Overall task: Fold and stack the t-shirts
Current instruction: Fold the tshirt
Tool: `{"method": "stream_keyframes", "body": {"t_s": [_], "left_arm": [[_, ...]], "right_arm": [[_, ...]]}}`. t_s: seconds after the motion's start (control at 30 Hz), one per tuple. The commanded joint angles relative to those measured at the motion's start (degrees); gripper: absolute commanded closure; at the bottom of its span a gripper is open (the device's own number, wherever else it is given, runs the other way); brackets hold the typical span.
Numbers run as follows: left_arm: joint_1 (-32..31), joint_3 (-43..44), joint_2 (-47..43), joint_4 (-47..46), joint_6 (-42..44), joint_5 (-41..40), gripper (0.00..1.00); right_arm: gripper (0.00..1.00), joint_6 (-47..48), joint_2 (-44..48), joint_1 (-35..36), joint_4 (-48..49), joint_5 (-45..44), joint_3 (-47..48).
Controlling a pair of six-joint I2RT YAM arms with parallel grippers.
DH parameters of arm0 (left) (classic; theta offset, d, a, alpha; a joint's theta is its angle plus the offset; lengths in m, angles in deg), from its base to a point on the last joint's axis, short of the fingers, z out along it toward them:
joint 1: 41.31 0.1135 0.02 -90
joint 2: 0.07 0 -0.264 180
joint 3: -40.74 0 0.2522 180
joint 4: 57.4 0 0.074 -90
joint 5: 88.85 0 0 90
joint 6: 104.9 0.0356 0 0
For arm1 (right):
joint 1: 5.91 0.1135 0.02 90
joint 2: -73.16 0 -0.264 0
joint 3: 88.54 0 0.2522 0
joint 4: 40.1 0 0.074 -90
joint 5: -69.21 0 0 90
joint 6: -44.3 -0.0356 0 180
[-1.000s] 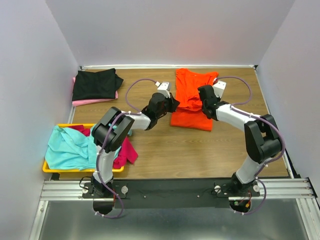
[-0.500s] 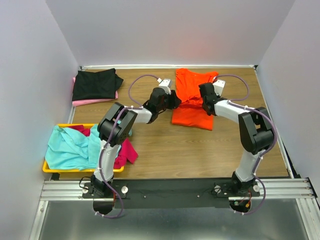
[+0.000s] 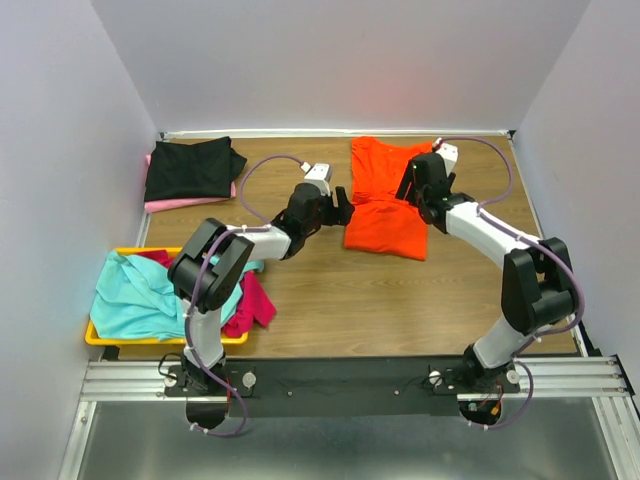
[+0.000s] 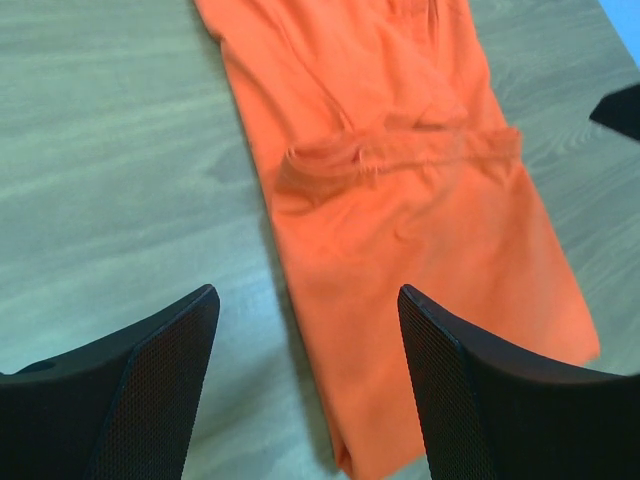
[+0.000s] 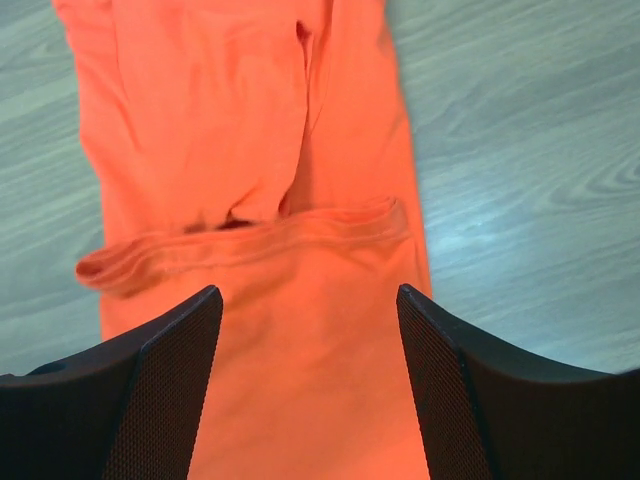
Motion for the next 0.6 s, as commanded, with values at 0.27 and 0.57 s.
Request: {"method": "stream_keyframes", "body": {"t_s": [0.27, 0.57], "left_arm": [[-2.0, -10.5, -3.9, -2.9, -2.4, -1.3, 0.23], [-3.9, -15.6, -6.4, -5.5, -3.9, -1.2, 0.26]], "right_arm": [[0.21, -3.3, 9.3, 0.1, -0.6, 4.2, -12.3], [0.22, -5.2, 14.0, 0.0, -2.4, 3.5, -20.0]]}}
